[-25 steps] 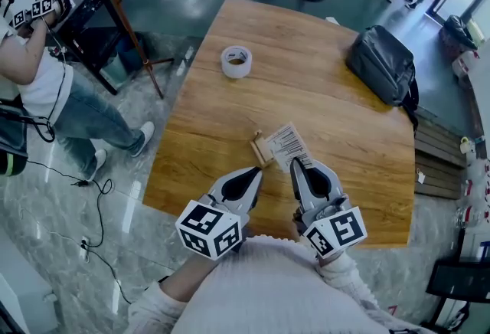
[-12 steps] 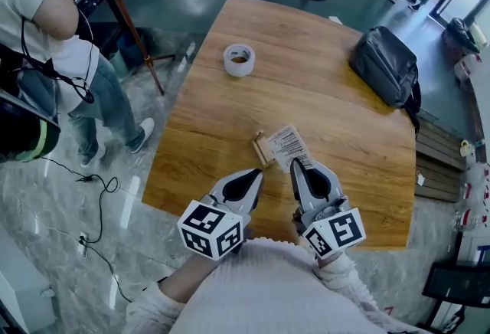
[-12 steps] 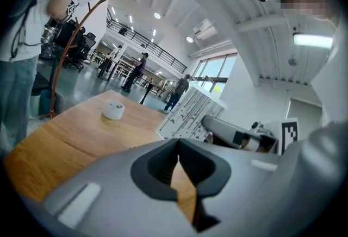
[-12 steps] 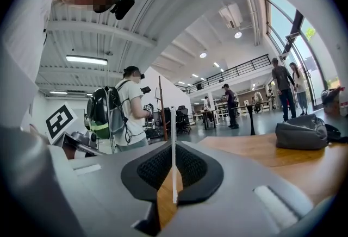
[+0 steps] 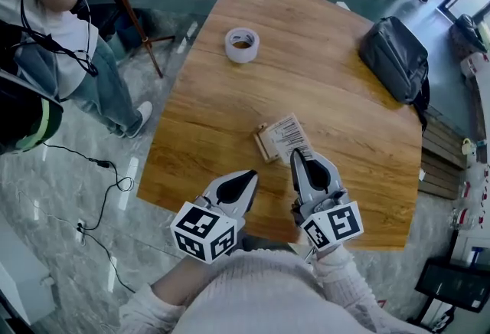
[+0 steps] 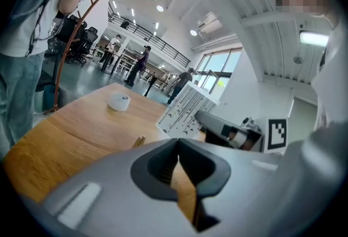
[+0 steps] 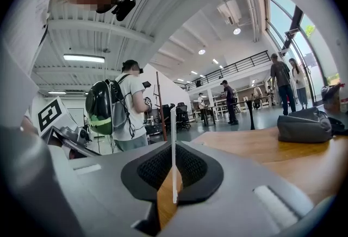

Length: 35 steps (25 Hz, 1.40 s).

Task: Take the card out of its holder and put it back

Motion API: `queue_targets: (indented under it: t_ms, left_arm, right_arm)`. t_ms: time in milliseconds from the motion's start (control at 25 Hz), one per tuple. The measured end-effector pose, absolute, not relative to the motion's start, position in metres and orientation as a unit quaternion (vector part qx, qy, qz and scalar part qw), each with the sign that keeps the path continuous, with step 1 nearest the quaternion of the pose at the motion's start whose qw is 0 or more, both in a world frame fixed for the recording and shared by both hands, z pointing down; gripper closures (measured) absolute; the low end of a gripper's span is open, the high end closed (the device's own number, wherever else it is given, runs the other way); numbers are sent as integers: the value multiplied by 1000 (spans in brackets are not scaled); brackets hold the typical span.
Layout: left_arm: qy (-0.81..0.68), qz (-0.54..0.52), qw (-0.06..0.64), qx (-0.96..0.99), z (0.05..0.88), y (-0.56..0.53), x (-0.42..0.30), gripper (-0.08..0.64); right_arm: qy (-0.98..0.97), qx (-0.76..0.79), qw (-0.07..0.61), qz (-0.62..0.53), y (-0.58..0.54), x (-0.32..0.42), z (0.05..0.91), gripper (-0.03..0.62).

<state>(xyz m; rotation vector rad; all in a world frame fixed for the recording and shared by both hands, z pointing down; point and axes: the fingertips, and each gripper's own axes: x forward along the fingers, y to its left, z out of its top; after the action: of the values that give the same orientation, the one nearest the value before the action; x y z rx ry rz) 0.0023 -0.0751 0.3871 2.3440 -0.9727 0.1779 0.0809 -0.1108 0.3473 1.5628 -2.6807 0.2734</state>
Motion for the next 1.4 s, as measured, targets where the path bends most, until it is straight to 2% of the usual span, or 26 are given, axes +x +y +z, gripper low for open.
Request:
queue_targets:
  t_ms: [720,1400]
  left_arm:
    - [-370,68,348,859,435,-80,6,552]
    - [-383,68,358,849,448,-79,-1,552]
  right_arm:
    - [-855,509,10,104,-145,77,401,586]
    - [-841,528,11,119,-140,80,416,586]
